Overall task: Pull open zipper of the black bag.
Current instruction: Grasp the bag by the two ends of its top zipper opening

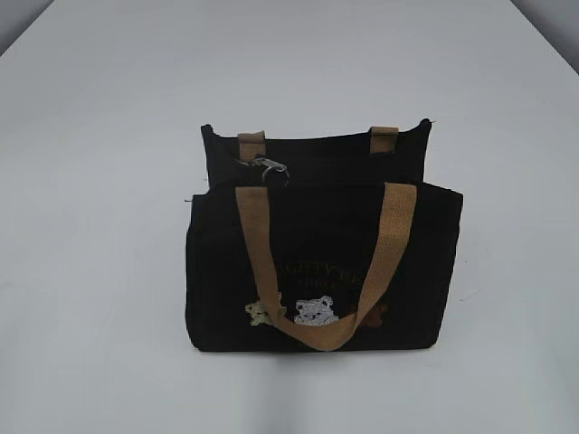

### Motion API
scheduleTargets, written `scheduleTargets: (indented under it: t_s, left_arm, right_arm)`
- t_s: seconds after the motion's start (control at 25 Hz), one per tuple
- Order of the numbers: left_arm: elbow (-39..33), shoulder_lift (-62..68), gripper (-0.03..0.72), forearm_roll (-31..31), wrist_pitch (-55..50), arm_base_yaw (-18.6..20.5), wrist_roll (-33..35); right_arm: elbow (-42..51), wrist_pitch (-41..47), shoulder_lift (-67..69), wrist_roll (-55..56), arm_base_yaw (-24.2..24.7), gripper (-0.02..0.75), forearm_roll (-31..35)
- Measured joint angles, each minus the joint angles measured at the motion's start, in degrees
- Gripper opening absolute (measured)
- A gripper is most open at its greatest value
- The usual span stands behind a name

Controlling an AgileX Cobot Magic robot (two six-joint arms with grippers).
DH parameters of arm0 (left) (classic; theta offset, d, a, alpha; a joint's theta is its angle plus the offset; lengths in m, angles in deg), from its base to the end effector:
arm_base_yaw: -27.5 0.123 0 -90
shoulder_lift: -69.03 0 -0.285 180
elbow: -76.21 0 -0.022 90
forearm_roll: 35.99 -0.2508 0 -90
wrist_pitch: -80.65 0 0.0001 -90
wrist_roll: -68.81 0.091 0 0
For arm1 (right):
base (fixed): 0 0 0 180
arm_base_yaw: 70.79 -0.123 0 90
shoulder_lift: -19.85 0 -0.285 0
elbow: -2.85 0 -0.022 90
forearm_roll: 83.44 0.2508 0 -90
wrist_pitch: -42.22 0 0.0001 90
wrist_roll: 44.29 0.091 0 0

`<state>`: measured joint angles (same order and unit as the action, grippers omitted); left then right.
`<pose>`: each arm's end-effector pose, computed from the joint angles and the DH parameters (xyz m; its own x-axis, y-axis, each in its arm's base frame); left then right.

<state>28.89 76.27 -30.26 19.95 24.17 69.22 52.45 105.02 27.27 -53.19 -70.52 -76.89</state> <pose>-0.0096 -0.0074 0.2837 -0.4294 -0.0168 -0.9029 0.1187 0.9901 -0.0749 -0.0055 0.0093 0.2699 -0.4838 -0.0999 -0.8695 -0.1339 0.9902 -0.0393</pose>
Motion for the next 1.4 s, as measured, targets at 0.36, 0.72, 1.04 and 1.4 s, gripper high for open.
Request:
scheduleTargets:
  t_s: [0.36,0.72,1.04,1.4]
  left_arm:
    - [0.0,0.0,0.435,0.0,0.0,0.0,0.0]
    - [0.0,0.0,0.435,0.0,0.0,0.0,0.0]
    - [0.0,0.0,0.435,0.1,0.0,0.0,0.0]
    - [3.1,2.9,0.435,12.9,18.2,0.0,0.0]
  right_arm:
    - [0.0,0.0,0.0,0.0,0.0,0.572,0.0]
    - [0.0,0.0,0.0,0.0,0.0,0.572,0.0]
    - [0.0,0.0,0.0,0.0,0.0,0.572,0.0]
    - [-3.8,-10.3,5.7,0.1,0.0,0.572,3.2]
